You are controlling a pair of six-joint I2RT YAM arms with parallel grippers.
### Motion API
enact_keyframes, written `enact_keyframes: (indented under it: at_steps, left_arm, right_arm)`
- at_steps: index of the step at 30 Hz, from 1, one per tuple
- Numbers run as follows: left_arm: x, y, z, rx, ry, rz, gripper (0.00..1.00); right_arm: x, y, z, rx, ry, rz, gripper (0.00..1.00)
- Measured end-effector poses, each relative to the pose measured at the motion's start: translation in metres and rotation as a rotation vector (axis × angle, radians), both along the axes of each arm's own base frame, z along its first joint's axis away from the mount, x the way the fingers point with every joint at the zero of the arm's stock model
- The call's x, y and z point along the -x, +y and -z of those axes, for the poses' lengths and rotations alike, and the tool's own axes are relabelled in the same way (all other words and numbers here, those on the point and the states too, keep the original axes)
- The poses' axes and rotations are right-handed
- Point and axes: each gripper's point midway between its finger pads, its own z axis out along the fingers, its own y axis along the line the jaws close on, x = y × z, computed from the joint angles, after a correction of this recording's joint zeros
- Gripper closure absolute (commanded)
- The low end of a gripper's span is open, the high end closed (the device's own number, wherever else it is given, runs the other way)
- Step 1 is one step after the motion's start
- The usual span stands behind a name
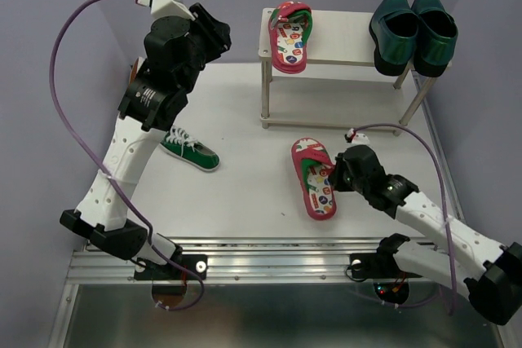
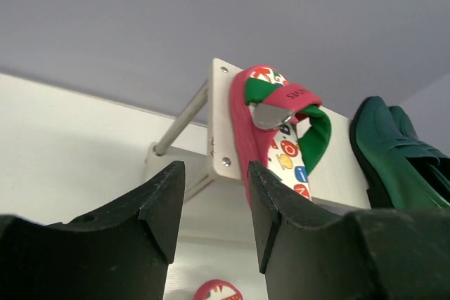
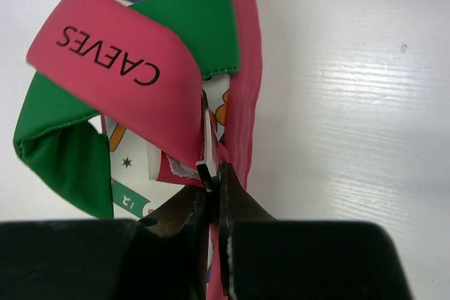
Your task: Place and organize the shoes onto the shoe shelf
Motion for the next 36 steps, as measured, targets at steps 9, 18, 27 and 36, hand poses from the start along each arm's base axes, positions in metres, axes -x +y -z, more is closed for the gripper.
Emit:
enact_keyframes:
  at_steps: [9,18,27,36]
  left_arm:
    - [0.027,0.056,-0.018,-0.029,-0.052,-0.185,0.49]
    - [0.037,0.071,-0.029,-0.033,-0.080,-0.230,0.49]
    - [0.035,0.071,-0.025,-0.041,-0.076,-0.232,0.49]
    - [0.034,0.071,-0.023,-0.045,-0.070,-0.231,0.49]
  right_arm:
    - [0.006,0.018,-0.133,-0.125,-0.156,-0.146,0.99]
    - [0.000,0.003,-0.292,-0.212,-0.443,-0.090,0.99]
    - [-0.034,-0.020,-0.352,-0.166,-0.565,0.111,0.99]
    - [-0.097,-0.032,-0.378,-0.035,-0.633,0.357,0.99]
